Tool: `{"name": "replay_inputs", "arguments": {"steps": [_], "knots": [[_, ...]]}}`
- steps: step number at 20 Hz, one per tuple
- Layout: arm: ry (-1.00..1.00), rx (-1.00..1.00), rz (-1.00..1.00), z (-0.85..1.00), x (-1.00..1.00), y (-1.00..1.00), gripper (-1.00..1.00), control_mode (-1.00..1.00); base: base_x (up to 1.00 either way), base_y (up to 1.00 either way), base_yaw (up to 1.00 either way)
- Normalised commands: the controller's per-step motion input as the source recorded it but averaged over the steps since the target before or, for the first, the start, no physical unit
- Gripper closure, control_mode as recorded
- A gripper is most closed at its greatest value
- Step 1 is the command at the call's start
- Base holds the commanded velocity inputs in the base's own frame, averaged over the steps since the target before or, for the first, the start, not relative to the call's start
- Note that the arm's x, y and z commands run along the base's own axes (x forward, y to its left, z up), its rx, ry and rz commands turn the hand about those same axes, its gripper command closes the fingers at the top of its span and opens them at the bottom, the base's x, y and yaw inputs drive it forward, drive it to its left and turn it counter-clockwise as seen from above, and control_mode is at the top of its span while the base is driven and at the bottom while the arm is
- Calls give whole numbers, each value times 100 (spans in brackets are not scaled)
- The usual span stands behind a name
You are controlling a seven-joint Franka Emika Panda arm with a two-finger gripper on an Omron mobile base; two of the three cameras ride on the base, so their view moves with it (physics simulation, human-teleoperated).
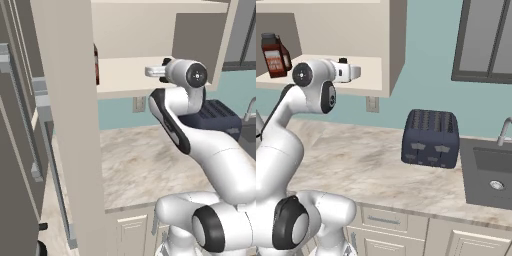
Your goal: Collect the paprika, ketchup, and shaker from the cabinet and place them next to the stove.
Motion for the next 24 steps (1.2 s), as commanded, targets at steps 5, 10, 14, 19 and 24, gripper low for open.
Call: {"name": "replay_inputs", "arguments": {"steps": [5,10,14,19,24], "knots": [[0,0,0,0,18,0,-100,-100,0,0,0],[0,0,0,-1,15,0,100,-100,0,0,0],[0,0,0,0,11,0,100,-100,0,0,0],[0,0,0,0,0,0,100,-100,0,0,0],[0,0,0,0,0,0,100,-100,0,0,0]]}}
